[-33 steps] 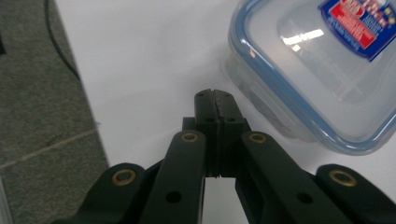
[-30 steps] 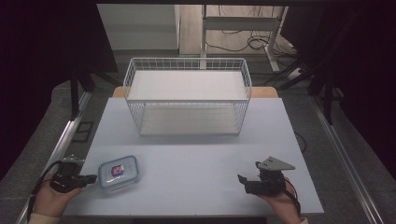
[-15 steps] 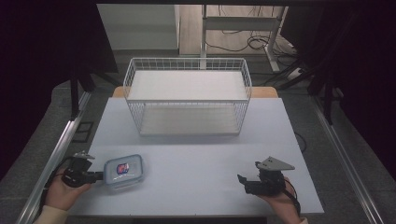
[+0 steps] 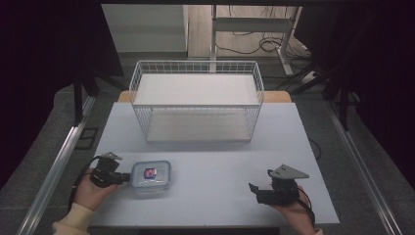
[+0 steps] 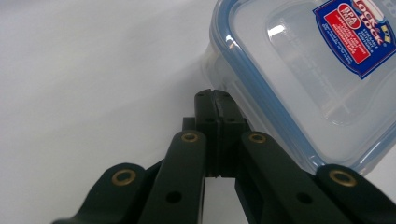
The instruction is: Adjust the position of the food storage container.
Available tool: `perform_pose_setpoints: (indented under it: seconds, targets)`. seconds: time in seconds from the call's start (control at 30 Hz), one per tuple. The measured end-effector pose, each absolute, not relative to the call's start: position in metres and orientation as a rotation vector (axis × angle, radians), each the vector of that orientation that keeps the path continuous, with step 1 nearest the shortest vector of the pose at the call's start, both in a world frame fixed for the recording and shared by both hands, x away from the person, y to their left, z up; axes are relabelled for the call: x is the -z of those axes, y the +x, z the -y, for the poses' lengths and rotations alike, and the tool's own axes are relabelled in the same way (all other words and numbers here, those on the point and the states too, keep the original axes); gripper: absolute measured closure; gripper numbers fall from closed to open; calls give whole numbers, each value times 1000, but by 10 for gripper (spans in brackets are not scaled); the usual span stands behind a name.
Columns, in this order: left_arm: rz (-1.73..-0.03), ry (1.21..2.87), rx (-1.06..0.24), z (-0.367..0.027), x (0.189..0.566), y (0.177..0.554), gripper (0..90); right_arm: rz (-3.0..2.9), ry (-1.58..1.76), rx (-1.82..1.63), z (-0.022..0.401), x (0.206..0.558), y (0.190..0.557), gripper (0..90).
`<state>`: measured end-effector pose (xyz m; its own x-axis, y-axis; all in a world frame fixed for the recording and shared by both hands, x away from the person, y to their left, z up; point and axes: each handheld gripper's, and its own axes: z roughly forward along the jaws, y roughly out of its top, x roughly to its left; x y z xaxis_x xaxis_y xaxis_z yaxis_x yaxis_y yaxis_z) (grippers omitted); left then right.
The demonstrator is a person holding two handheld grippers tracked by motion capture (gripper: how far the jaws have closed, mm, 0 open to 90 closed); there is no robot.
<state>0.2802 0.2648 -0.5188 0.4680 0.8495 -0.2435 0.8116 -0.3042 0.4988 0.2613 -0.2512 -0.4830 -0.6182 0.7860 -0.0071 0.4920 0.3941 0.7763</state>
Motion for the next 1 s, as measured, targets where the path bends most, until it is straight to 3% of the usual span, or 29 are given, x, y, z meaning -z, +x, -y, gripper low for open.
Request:
perform_pose_setpoints:
  seconds: [1.0]
  targets:
    - [-1102, 2275, 15, -145, 512, 306, 899, -2292, 1100, -1095, 251, 483, 261, 165]
